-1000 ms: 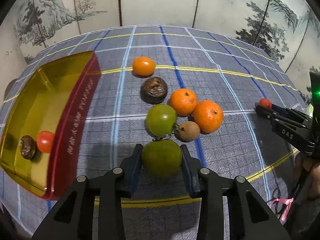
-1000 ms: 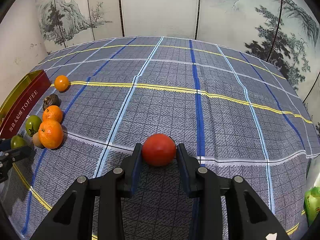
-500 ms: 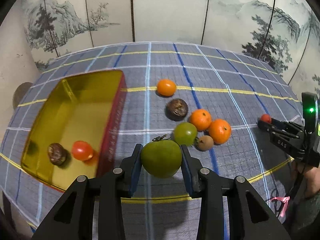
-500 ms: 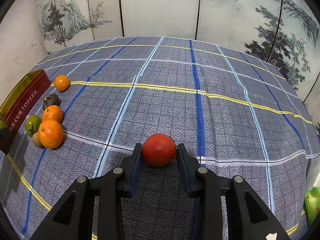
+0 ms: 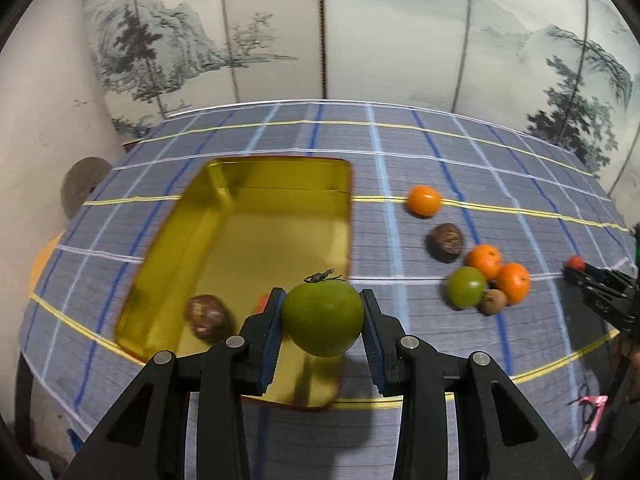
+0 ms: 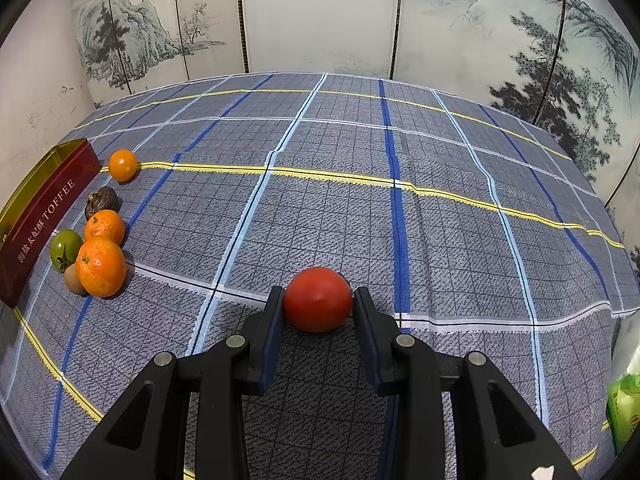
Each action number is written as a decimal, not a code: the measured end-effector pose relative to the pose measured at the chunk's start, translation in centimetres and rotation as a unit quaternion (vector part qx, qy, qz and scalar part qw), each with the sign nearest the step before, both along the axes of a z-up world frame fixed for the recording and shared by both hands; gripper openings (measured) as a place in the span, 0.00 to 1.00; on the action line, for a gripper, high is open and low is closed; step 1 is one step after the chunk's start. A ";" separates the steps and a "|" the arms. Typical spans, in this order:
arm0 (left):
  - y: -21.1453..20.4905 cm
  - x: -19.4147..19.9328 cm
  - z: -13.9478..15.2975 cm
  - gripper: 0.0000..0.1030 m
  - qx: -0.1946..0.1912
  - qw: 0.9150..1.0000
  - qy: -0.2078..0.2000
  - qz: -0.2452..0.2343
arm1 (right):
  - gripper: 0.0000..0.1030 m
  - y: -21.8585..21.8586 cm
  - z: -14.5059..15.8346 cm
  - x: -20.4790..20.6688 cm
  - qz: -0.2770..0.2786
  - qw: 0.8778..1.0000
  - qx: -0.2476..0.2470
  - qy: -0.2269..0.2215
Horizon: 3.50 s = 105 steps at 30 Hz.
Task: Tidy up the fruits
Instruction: 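Carry the green tomato into the tin box with the left tool, then lower the green tomato into the box and open the left tool, then carry the red tomato into the tin box and open the right tool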
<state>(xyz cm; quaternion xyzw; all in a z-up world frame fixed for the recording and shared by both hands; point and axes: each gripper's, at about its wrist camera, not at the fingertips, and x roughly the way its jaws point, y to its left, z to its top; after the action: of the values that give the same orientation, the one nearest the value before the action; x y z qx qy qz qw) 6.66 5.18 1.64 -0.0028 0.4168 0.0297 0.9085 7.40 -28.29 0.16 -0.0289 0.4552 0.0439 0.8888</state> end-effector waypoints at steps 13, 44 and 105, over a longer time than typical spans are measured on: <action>4.3 0.2 -1.8 0.37 0.009 0.999 0.020 0.043 | 0.31 0.0 0.0 0.0 0.000 1.000 0.000 0.000; 5.9 1.3 -4.9 0.37 0.016 0.997 0.058 0.057 | 0.31 0.0 0.0 0.0 0.000 1.000 -0.001 0.000; 7.7 -3.8 -1.2 0.60 -0.002 0.997 -0.002 0.083 | 0.30 1.5 0.9 -0.5 0.004 1.000 0.027 -0.008</action>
<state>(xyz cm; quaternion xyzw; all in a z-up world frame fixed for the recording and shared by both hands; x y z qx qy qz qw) 2.82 12.93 0.43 -0.0395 0.4134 0.1043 0.9037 6.87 -26.82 1.05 -0.0075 0.4466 0.0595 0.8927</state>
